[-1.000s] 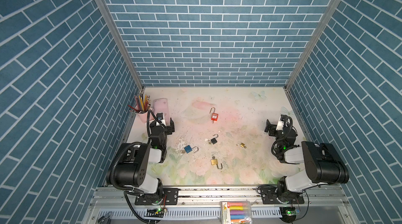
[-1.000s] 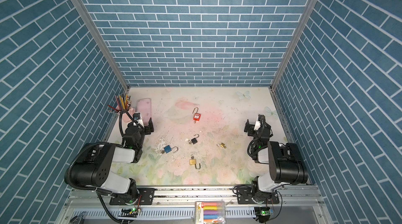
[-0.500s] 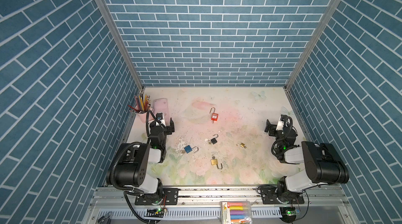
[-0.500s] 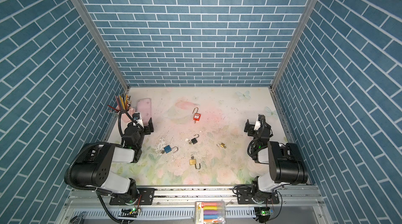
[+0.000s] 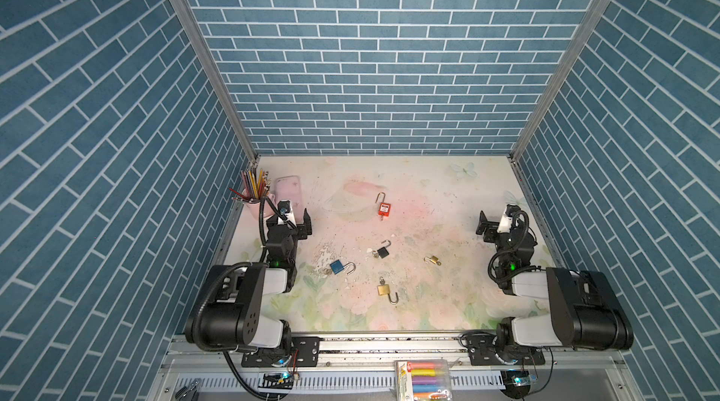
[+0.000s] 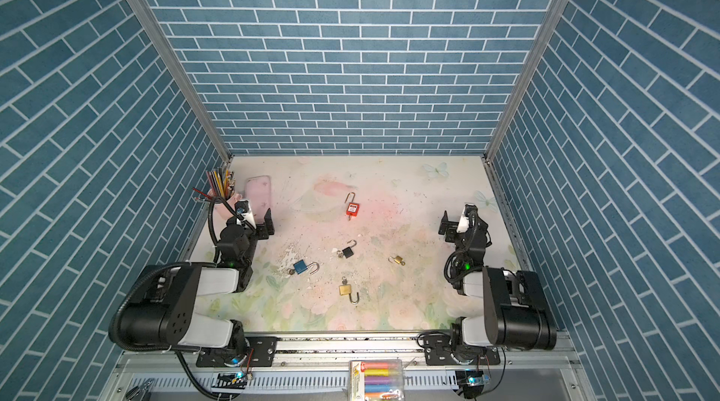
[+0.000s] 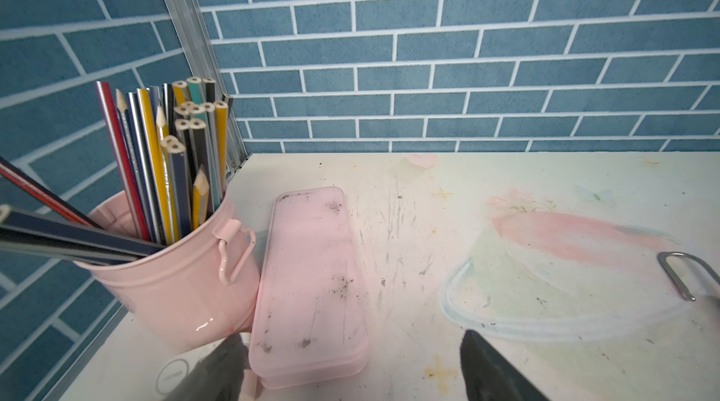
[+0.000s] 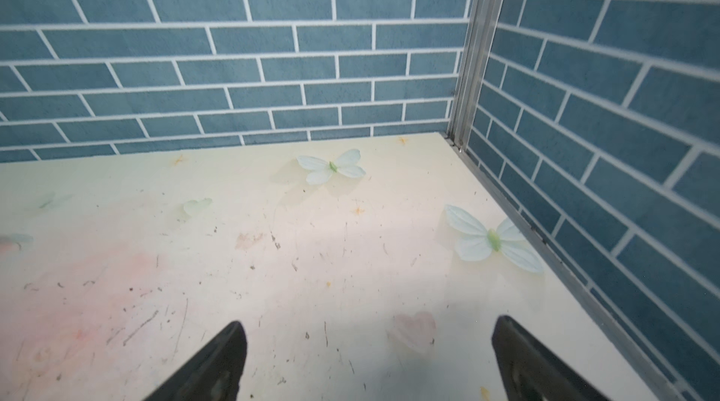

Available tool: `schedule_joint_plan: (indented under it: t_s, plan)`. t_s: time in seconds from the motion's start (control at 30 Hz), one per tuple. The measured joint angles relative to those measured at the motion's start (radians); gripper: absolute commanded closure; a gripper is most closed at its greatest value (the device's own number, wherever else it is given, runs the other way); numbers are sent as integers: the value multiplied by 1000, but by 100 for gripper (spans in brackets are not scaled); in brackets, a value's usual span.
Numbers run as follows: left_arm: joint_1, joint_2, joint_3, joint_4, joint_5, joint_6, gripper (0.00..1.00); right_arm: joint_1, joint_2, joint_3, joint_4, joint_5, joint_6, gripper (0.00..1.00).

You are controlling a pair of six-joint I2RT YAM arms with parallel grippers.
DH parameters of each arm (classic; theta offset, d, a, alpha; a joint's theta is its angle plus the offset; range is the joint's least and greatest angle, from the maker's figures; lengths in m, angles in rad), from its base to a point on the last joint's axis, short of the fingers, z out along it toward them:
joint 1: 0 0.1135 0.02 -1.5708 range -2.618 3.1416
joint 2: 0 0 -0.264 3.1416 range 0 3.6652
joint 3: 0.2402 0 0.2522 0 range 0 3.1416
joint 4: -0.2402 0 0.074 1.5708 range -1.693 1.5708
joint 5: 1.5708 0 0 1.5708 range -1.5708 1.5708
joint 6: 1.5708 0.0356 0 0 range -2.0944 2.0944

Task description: Lock with the key

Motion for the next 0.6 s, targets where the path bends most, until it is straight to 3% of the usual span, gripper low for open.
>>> schedule_joint_plan:
  t_s: [0.33, 0.6]
  plan:
    - [-2, -264, 184, -289, 13, -9, 13, 0, -306, 130, -245, -29, 24, 1]
    - [-2, -427, 415, -468, 116, -21, 13, 0, -481, 274, -385, -60, 84, 1]
